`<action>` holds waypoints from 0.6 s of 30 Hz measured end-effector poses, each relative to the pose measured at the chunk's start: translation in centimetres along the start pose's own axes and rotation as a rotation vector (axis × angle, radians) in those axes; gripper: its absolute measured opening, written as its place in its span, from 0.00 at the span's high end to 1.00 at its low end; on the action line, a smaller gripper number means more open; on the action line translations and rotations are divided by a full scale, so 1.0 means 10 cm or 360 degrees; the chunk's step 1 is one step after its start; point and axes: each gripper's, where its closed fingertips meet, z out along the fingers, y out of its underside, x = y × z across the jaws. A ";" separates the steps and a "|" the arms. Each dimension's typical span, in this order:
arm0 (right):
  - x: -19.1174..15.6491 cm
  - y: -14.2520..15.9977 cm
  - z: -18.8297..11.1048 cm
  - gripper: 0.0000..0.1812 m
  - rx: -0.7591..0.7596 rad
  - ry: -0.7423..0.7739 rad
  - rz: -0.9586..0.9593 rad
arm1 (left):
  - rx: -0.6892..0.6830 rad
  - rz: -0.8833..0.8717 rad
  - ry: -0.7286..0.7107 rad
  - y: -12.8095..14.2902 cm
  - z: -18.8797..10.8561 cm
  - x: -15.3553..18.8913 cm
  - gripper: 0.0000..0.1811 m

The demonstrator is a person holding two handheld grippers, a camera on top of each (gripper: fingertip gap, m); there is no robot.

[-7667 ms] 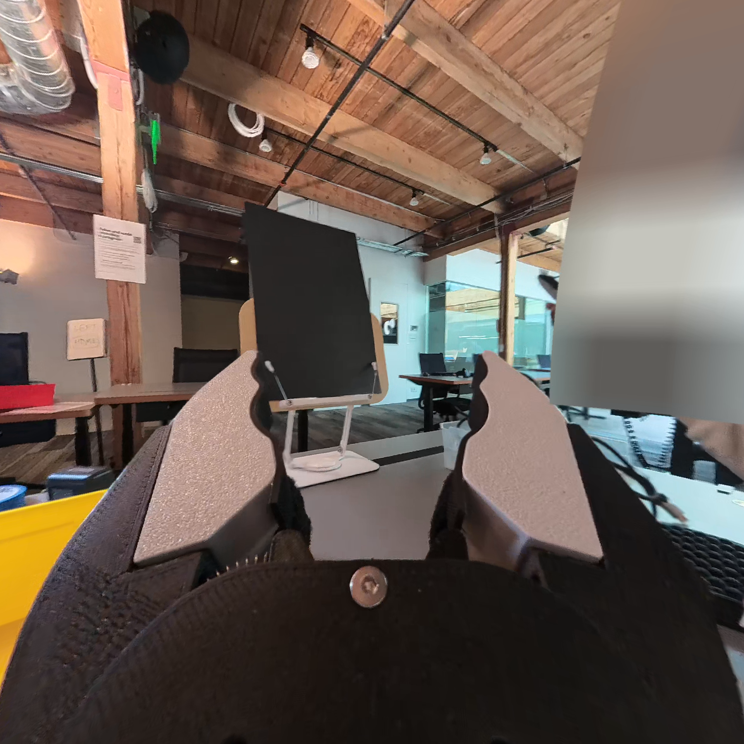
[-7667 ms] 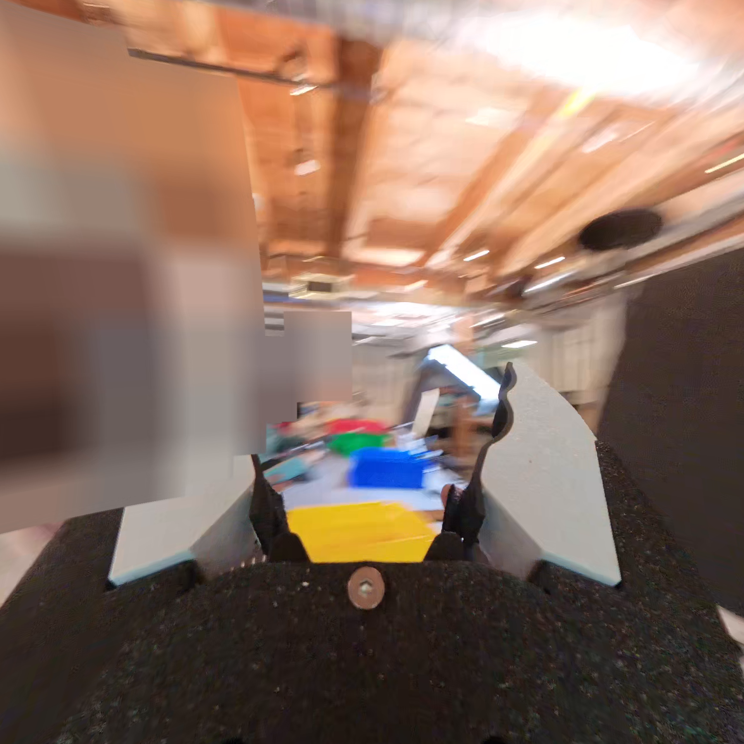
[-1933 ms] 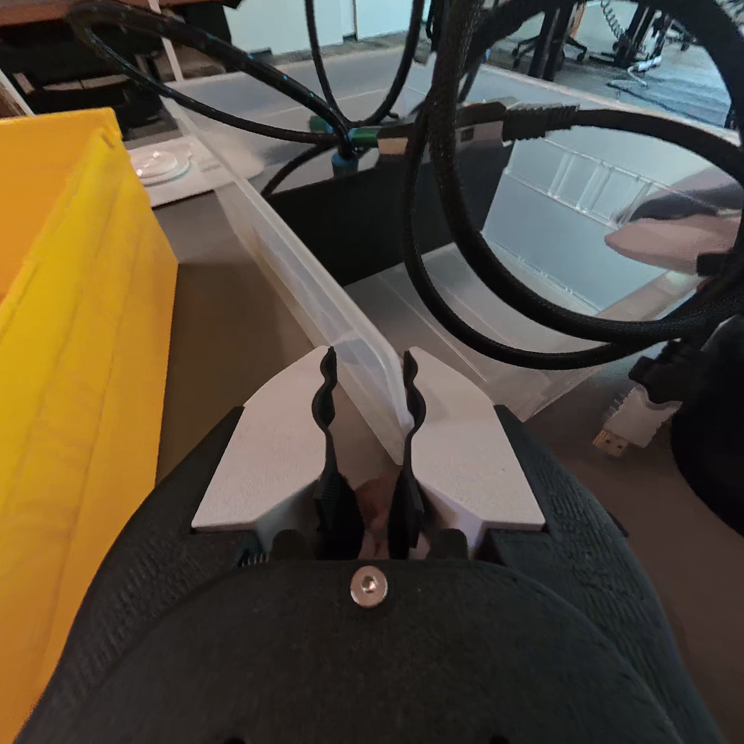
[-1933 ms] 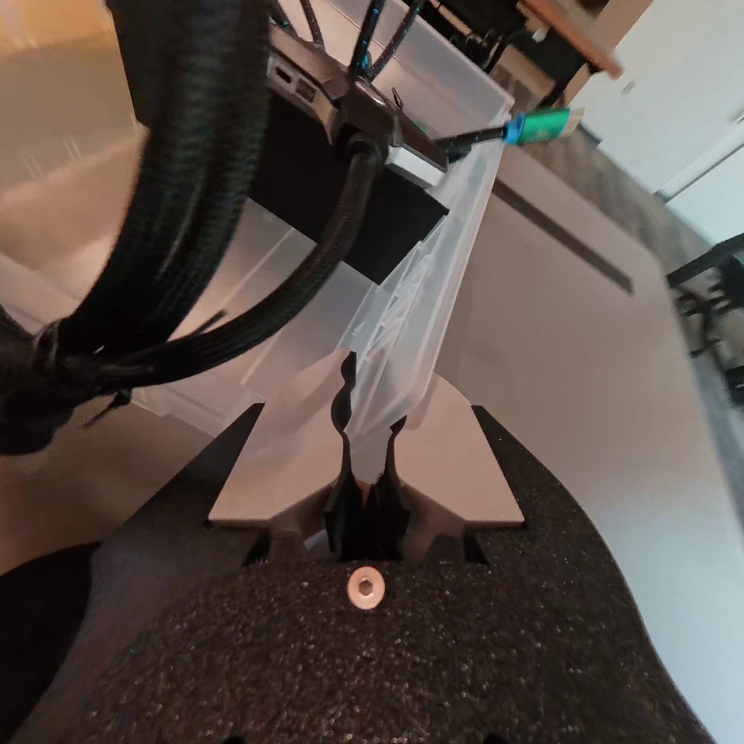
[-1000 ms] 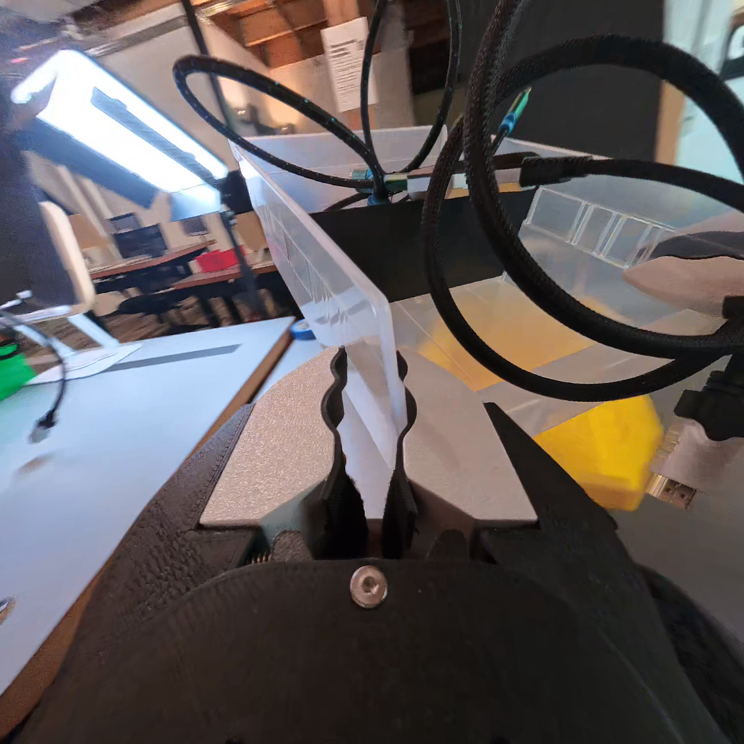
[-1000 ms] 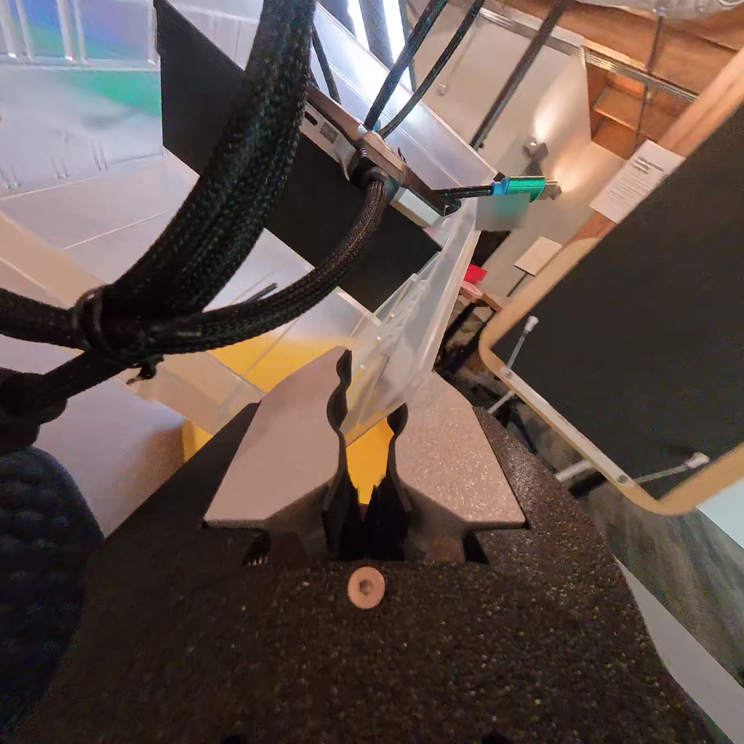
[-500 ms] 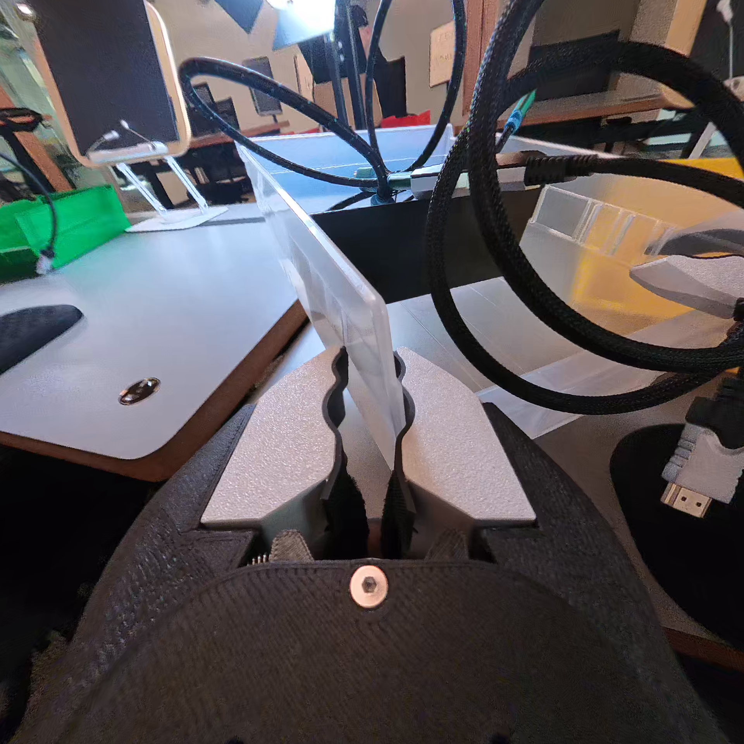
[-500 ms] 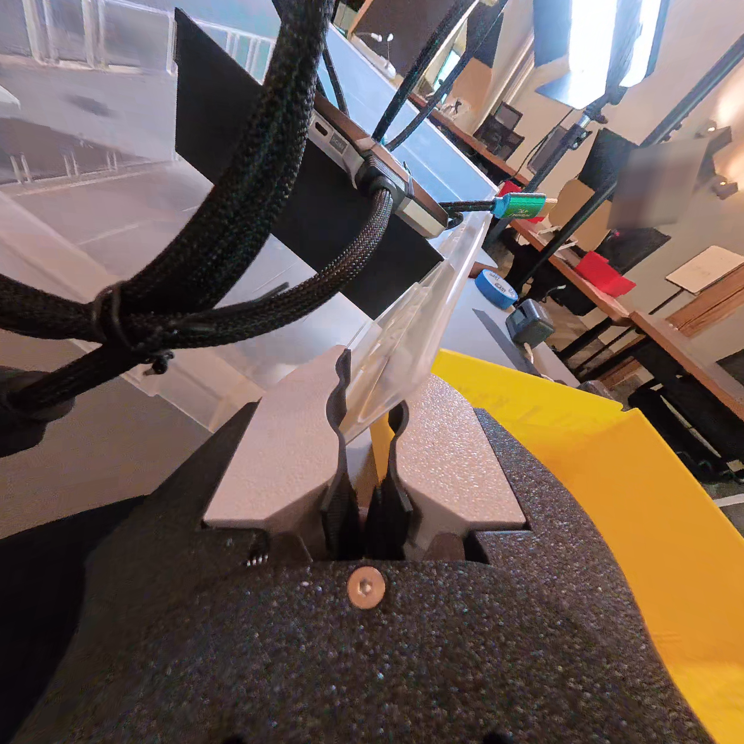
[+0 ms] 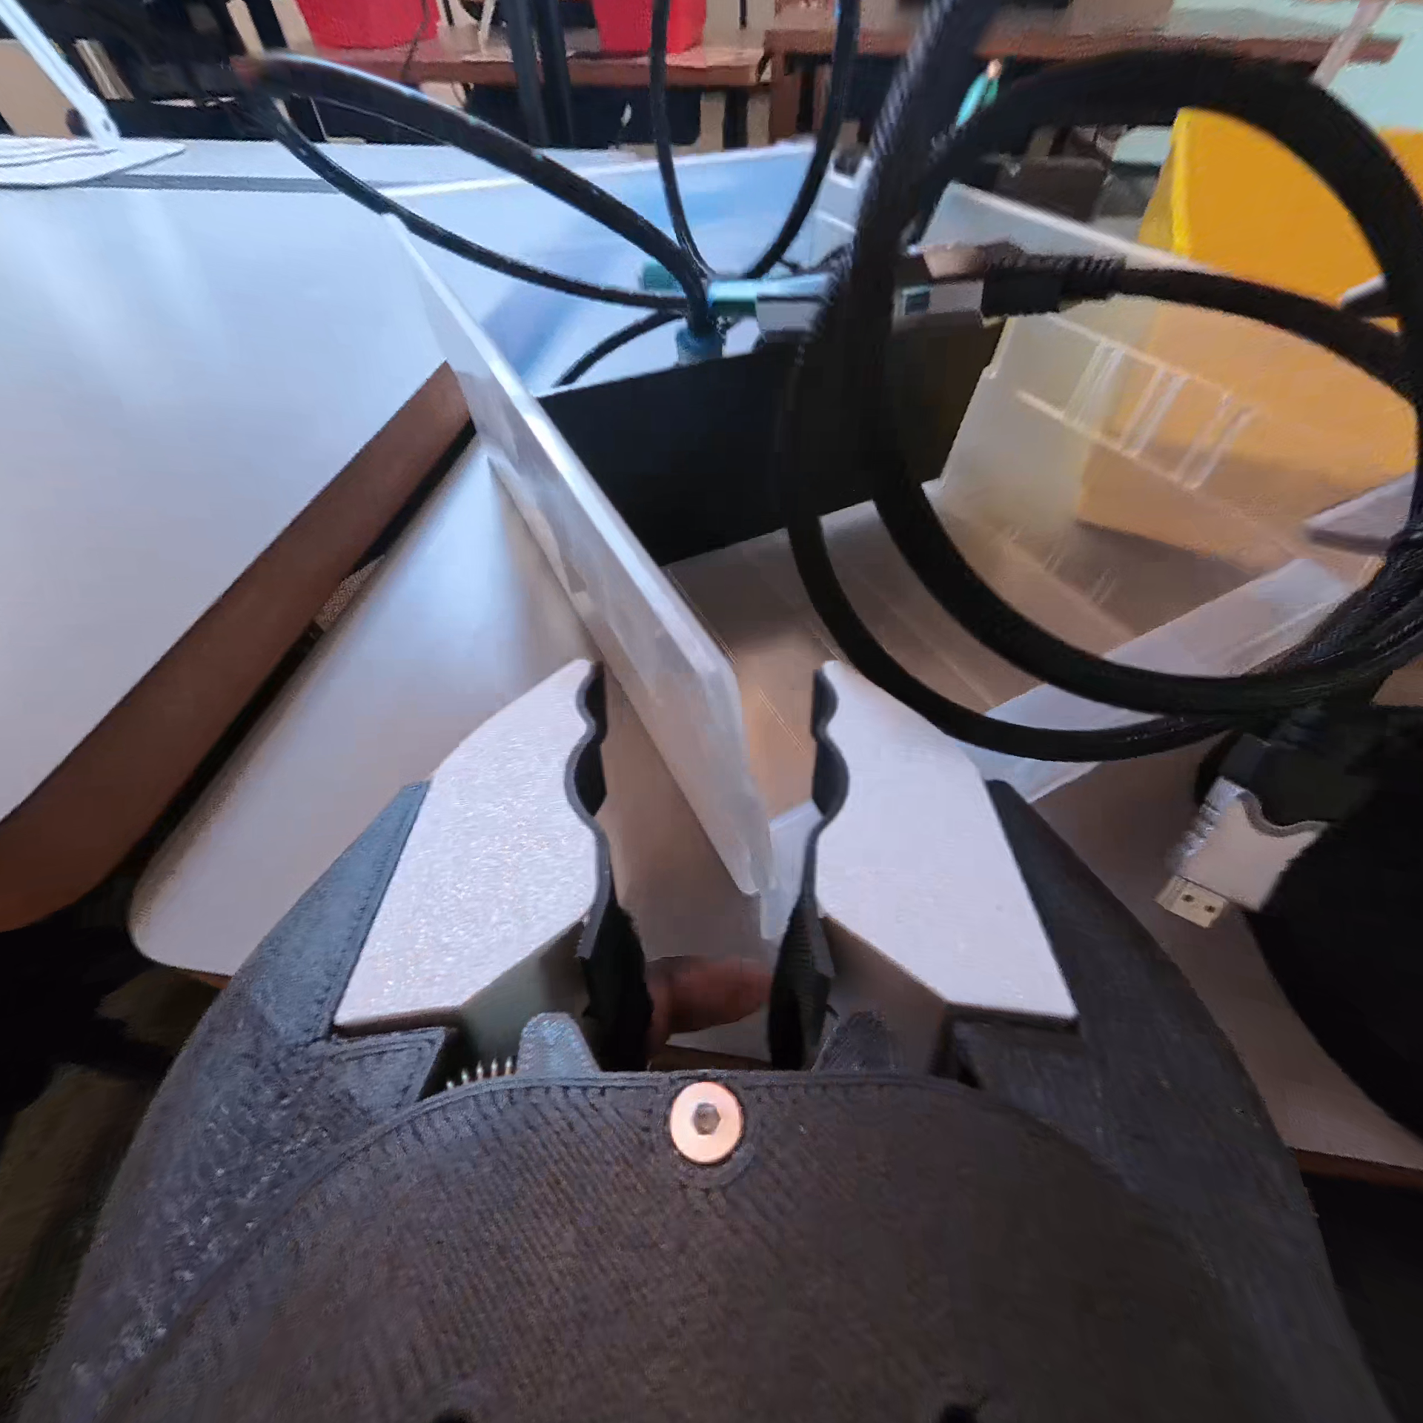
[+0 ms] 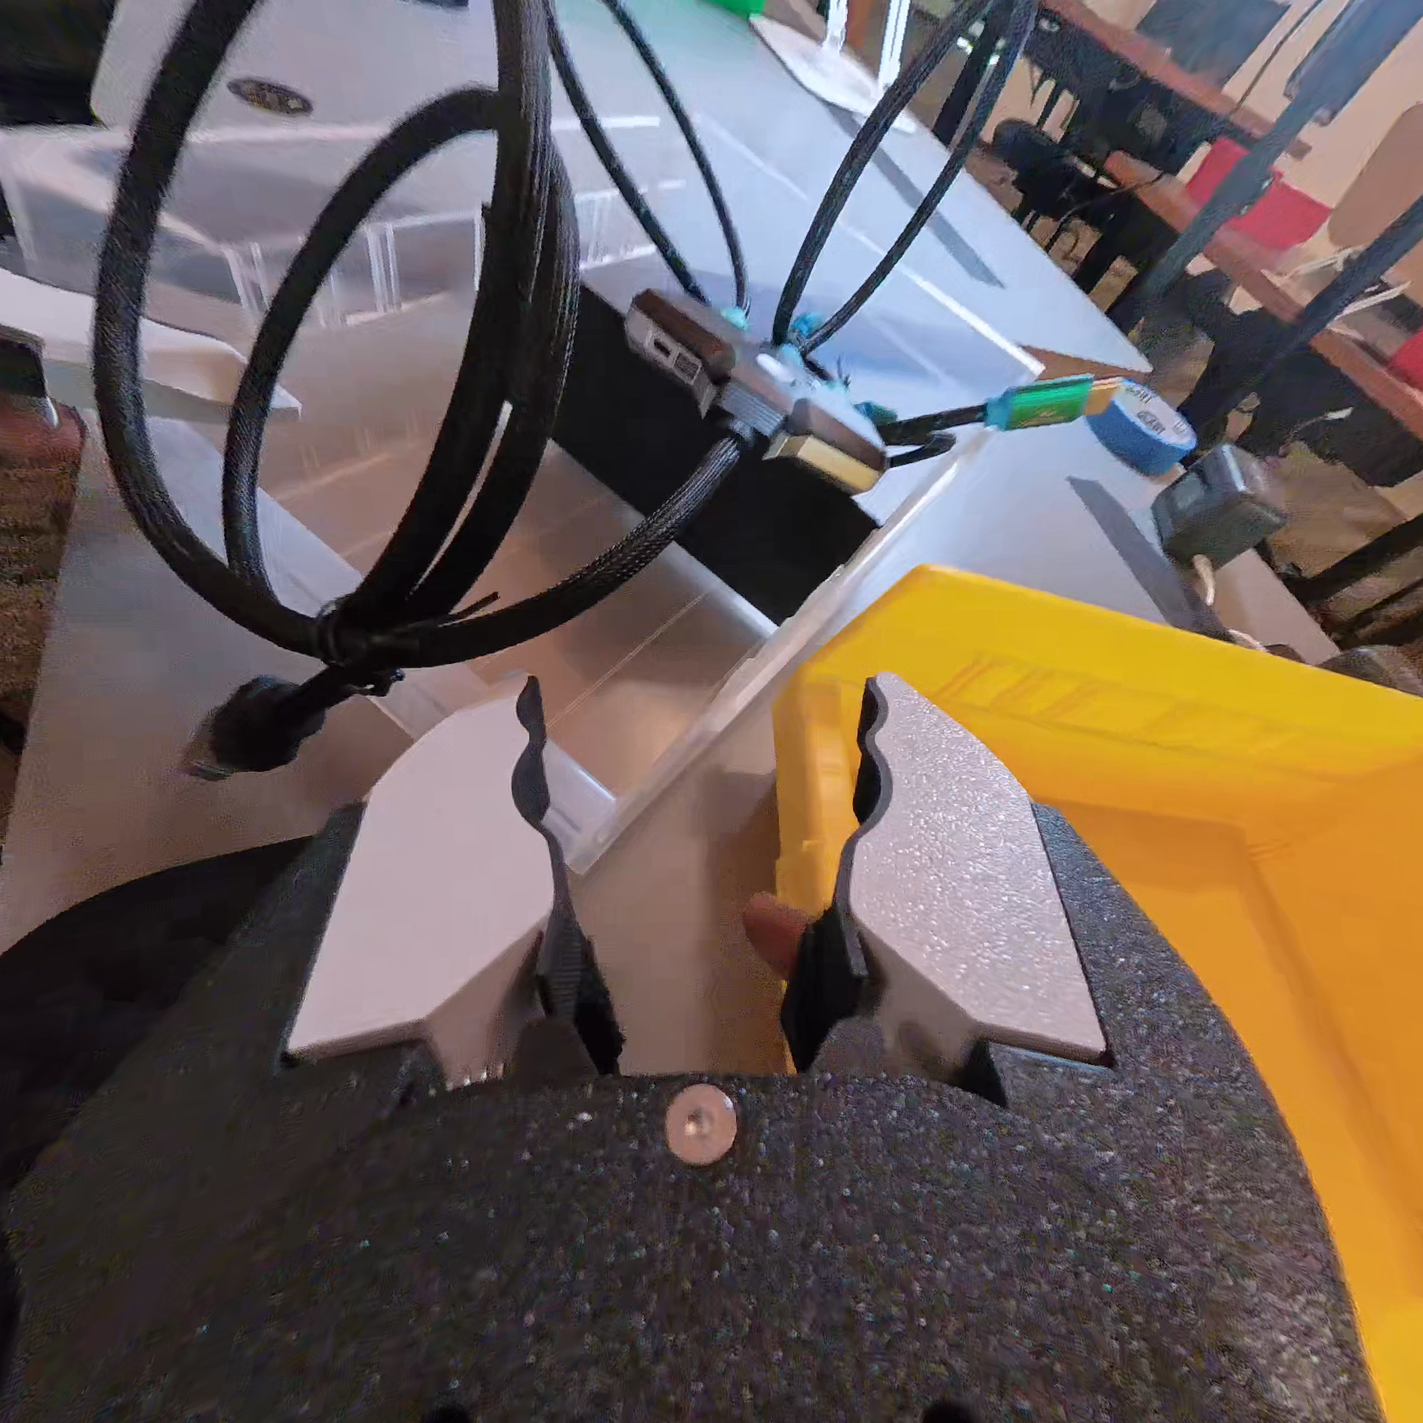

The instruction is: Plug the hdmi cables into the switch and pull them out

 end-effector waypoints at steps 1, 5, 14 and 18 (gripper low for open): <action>0.05 -0.10 -0.13 0.53 0.0056 0.0013 0.0003 | 0.0021 -0.0013 -0.0028 -0.04 -0.03 -0.05 0.68; 0.67 -0.24 -0.74 0.46 0.0280 0.0493 0.0029 | 0.0188 0.0025 -0.0223 -0.30 -0.23 -0.27 0.55; 0.82 0.86 -1.00 0.25 -0.0072 0.0701 0.0166 | 0.0522 0.0166 -0.0397 -0.94 -0.43 -0.16 0.53; 0.87 0.97 -1.22 0.54 -0.0199 0.0797 0.0060 | 0.0705 0.0234 -0.0243 -1.24 -0.38 0.30 0.56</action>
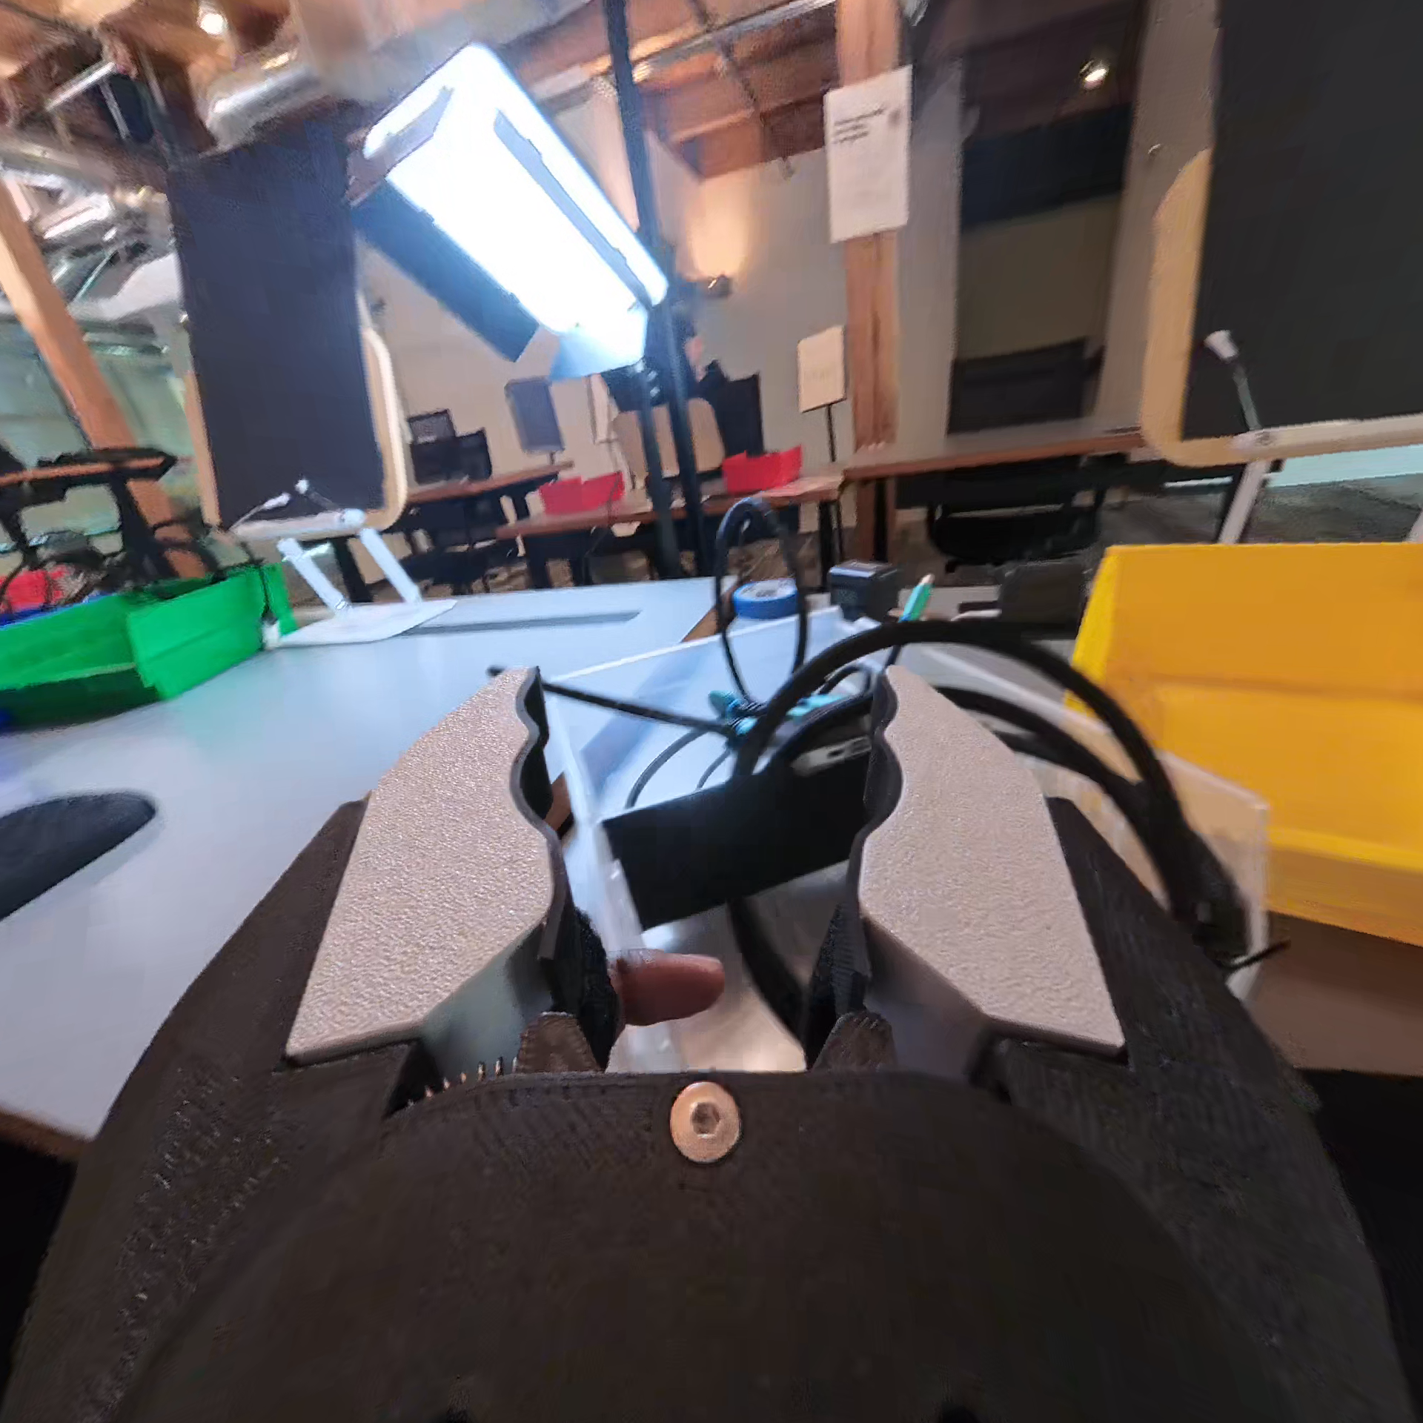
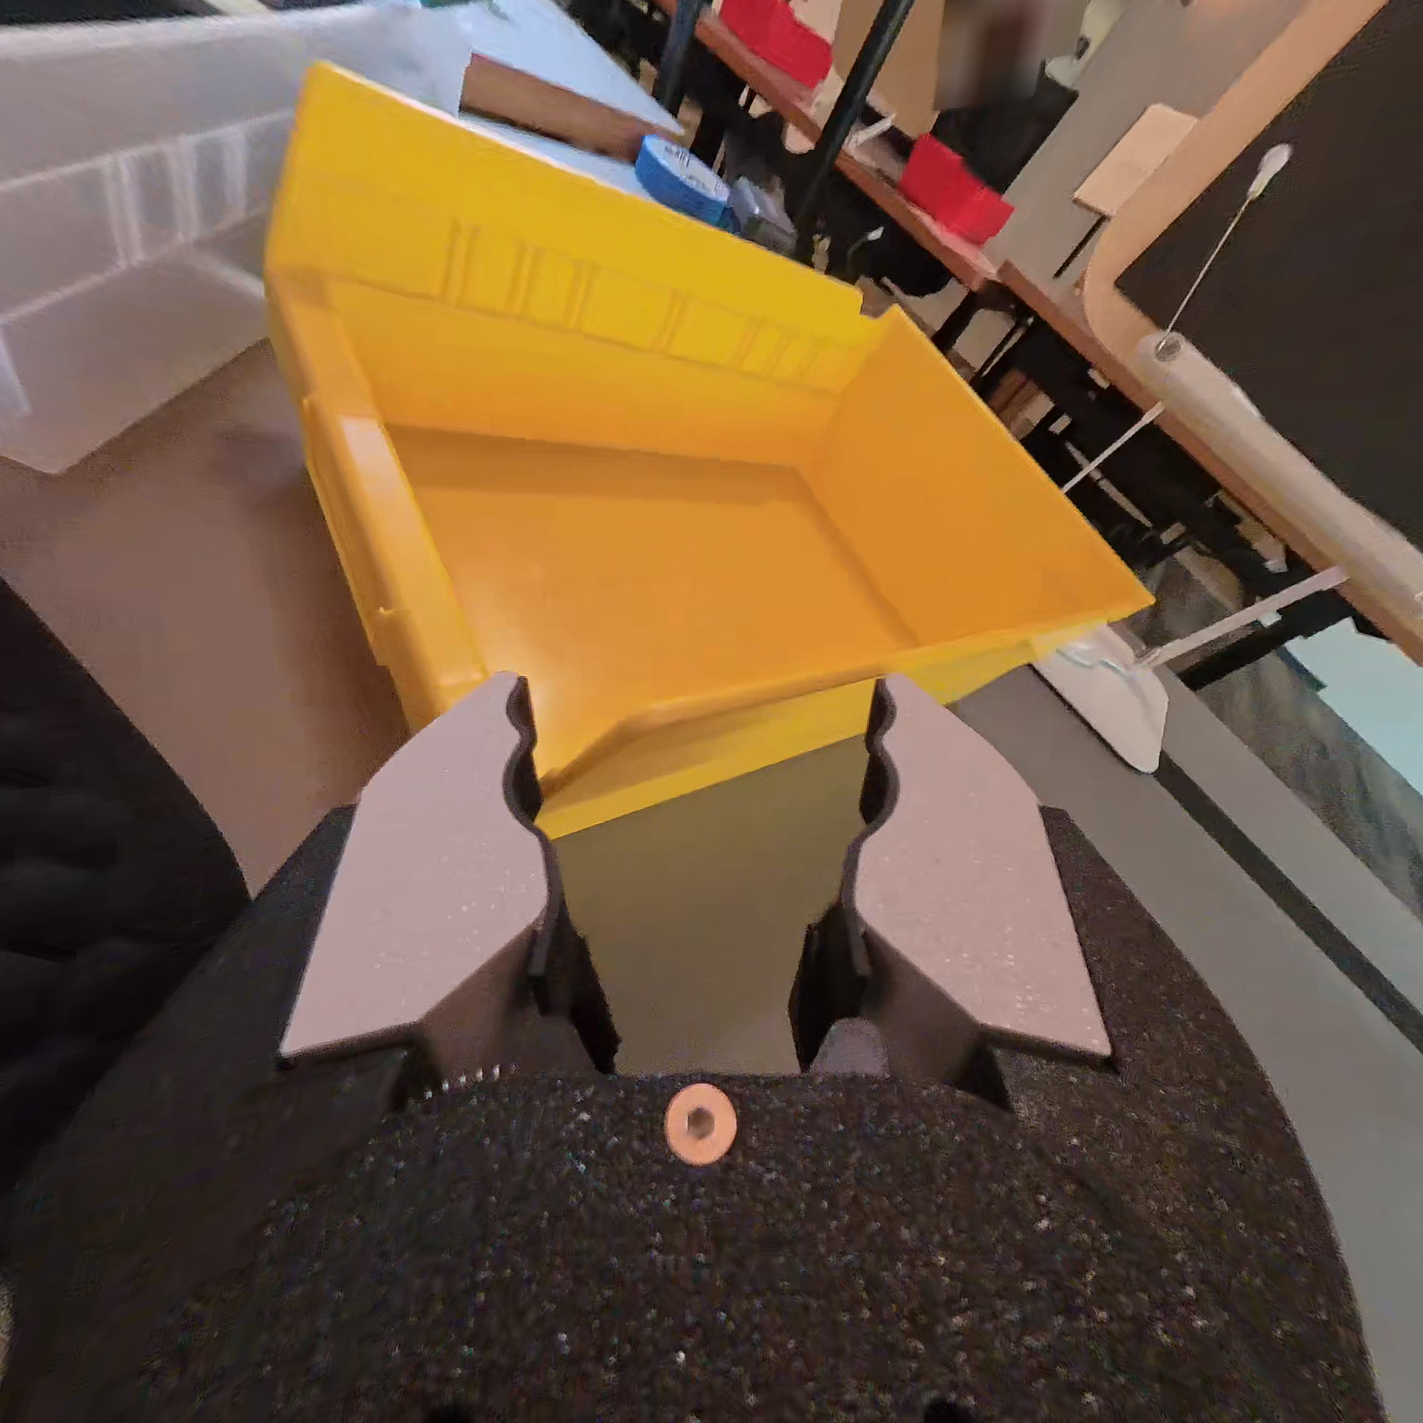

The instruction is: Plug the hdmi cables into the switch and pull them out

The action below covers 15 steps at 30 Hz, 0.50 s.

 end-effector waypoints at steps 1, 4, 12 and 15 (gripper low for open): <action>0.01 0.08 -0.02 0.61 -0.0059 -0.0043 0.0017 | 0.0025 0.0021 0.0035 -0.05 0.02 0.11 0.57; 0.11 0.30 -0.12 0.74 -0.0122 -0.0122 0.0178 | 0.0099 0.0003 0.0185 -0.19 0.08 0.49 0.58; 0.63 0.77 -0.57 0.72 -0.0234 -0.0046 0.0276 | 0.0046 -0.0571 0.0867 -0.30 0.17 1.82 0.60; 0.80 0.77 -0.62 0.57 -0.0177 0.0023 0.0319 | -0.0189 -0.0633 0.1019 -0.09 0.21 2.33 0.58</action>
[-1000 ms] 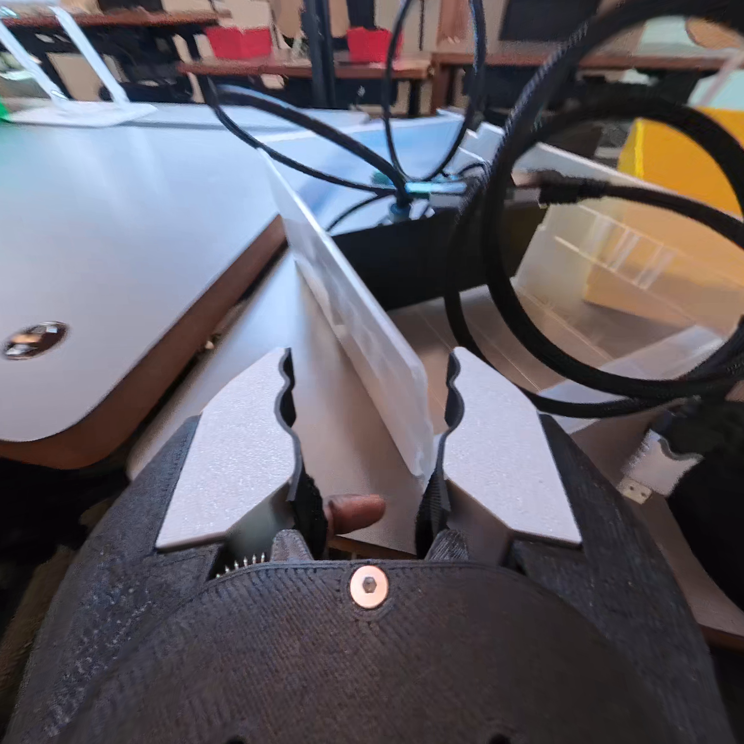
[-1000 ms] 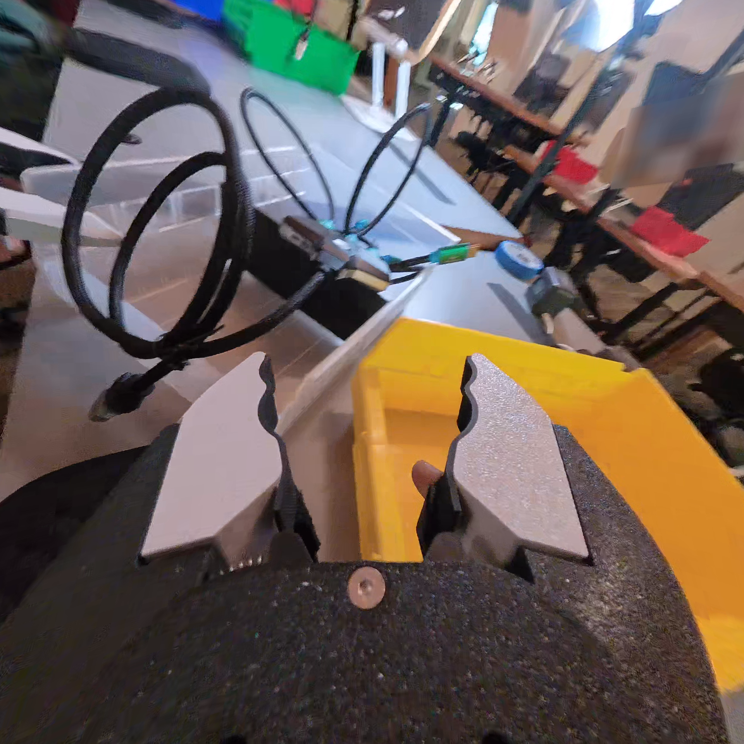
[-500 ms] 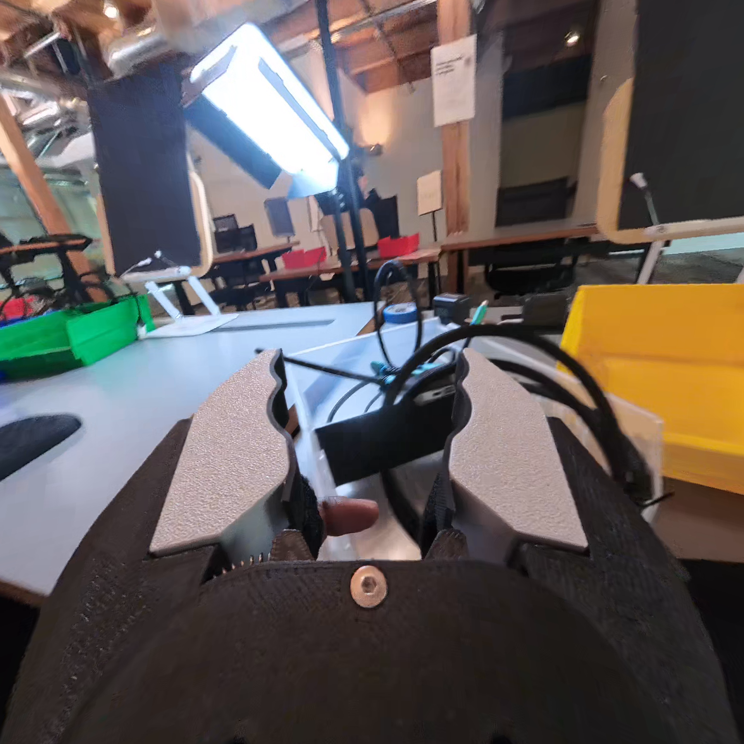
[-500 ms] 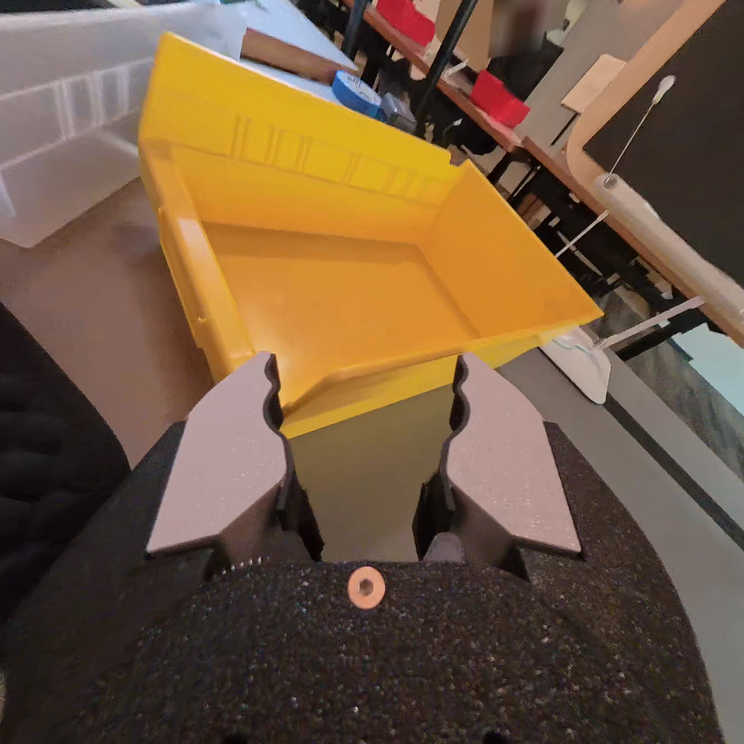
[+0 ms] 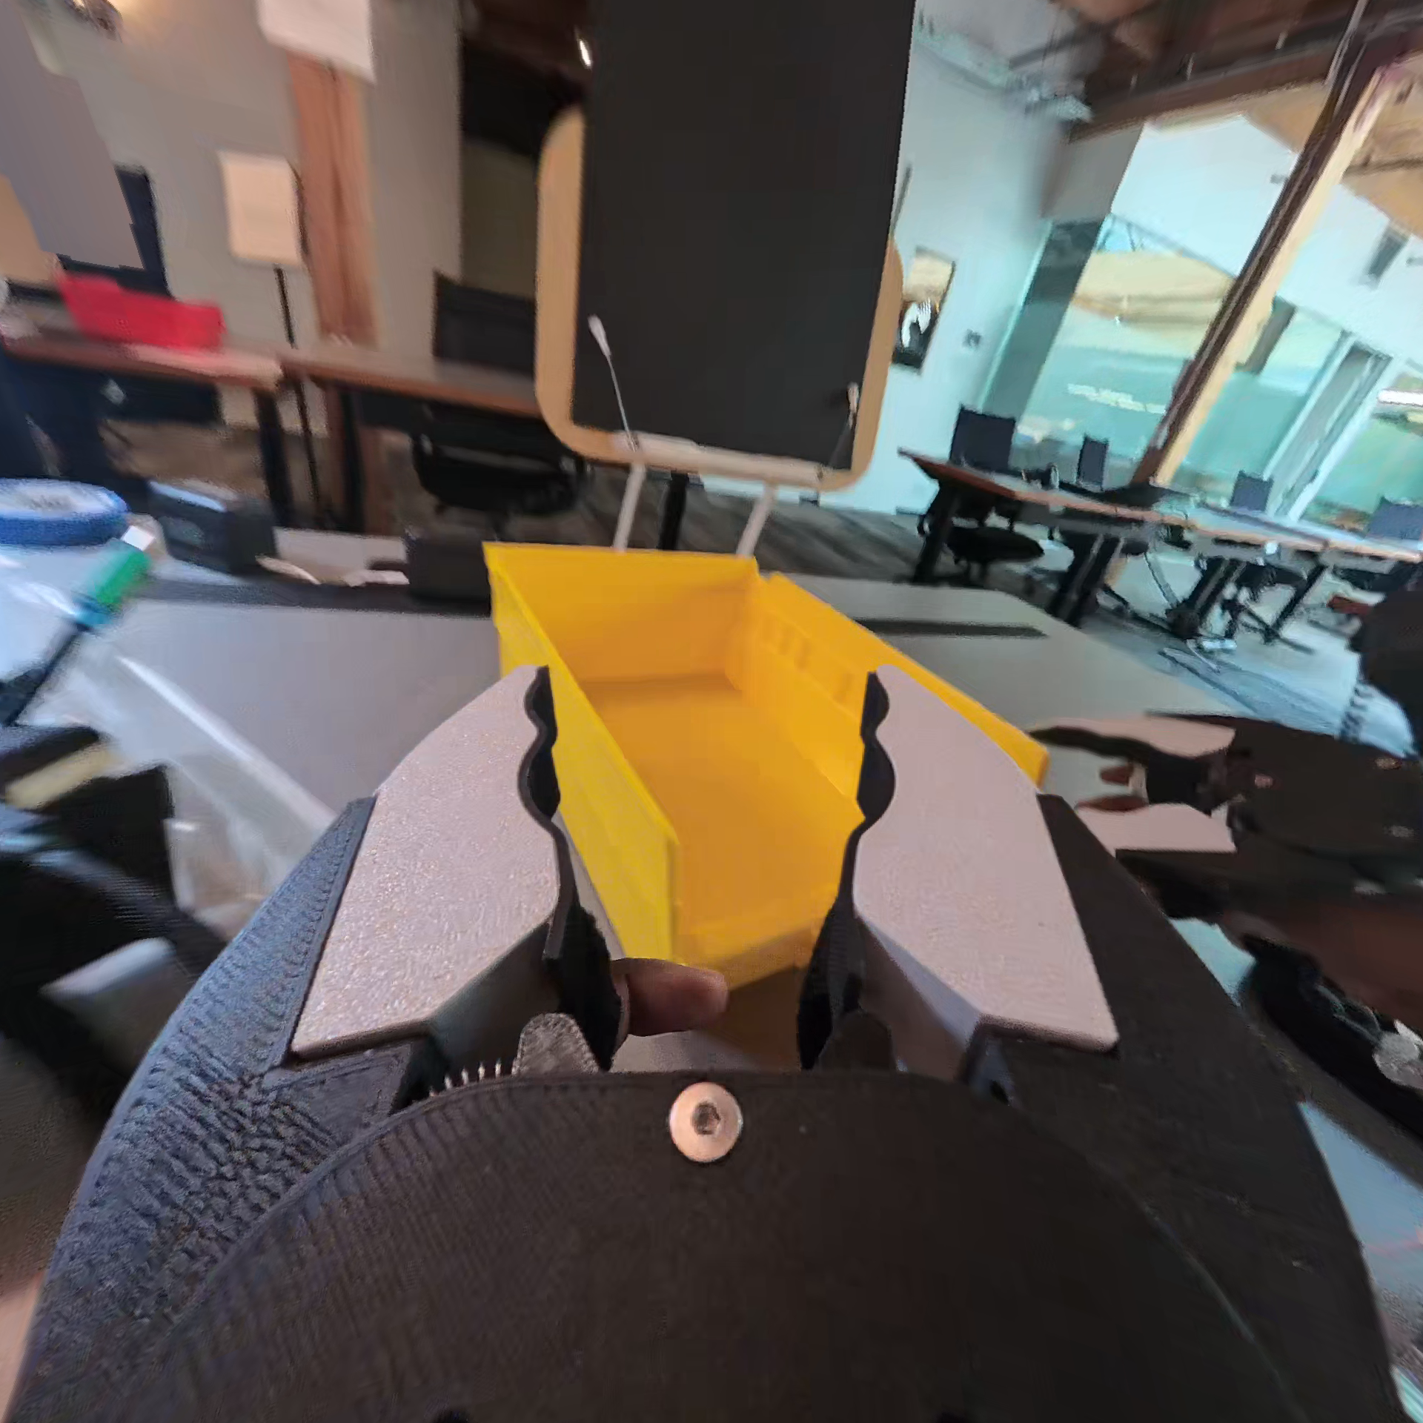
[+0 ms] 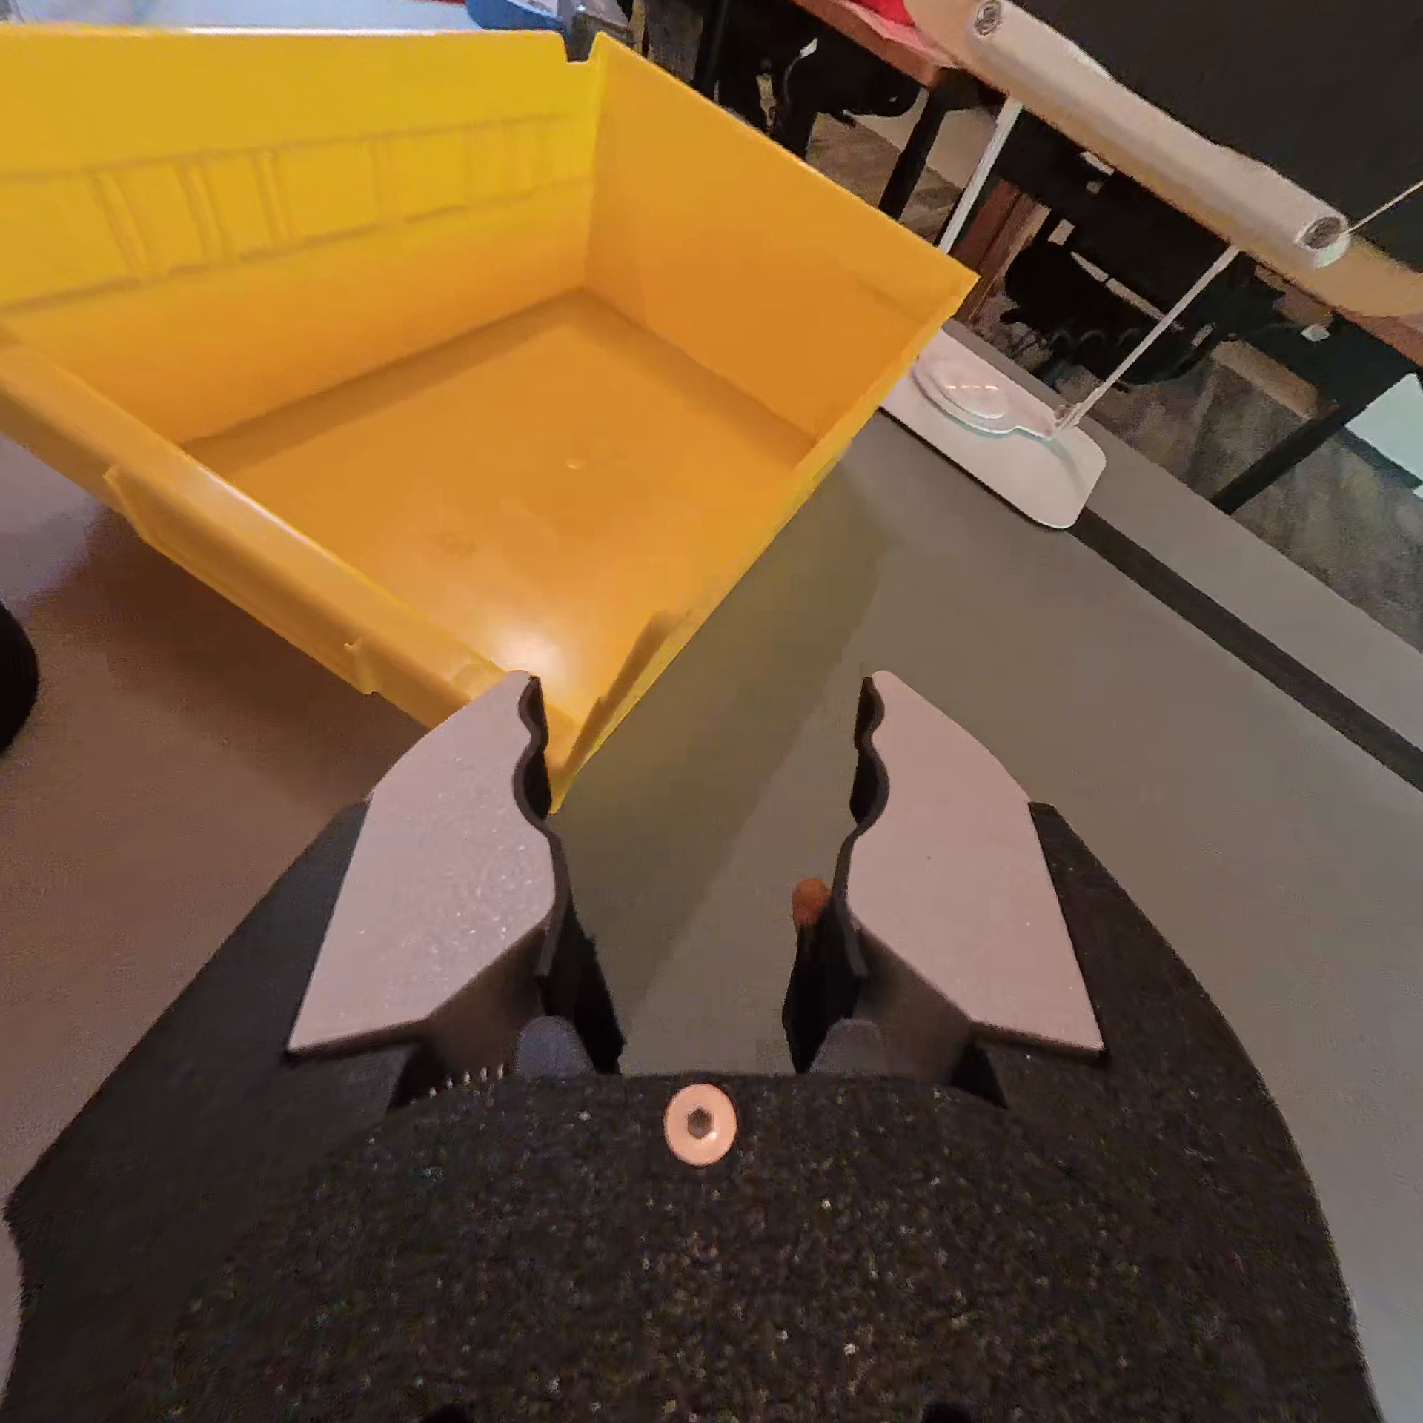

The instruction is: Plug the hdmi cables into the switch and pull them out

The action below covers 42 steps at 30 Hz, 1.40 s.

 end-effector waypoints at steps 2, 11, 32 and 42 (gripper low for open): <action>0.12 0.00 0.03 0.50 0.0041 0.0038 0.0038 | -0.0156 0.0047 -0.0007 0.26 0.19 0.11 0.54; -0.04 -0.03 0.40 0.46 0.0032 -0.0361 0.0415 | -0.0456 0.0475 -0.0169 0.81 0.63 0.23 0.44; 0.26 0.26 0.11 0.77 -0.0137 -0.0215 0.0207 | -0.0690 0.0104 -0.0127 1.03 0.58 0.25 0.58; 0.58 0.26 -0.10 0.92 -0.0127 0.0123 -0.0017 | -0.0377 0.0373 -0.0129 0.65 0.83 0.58 0.87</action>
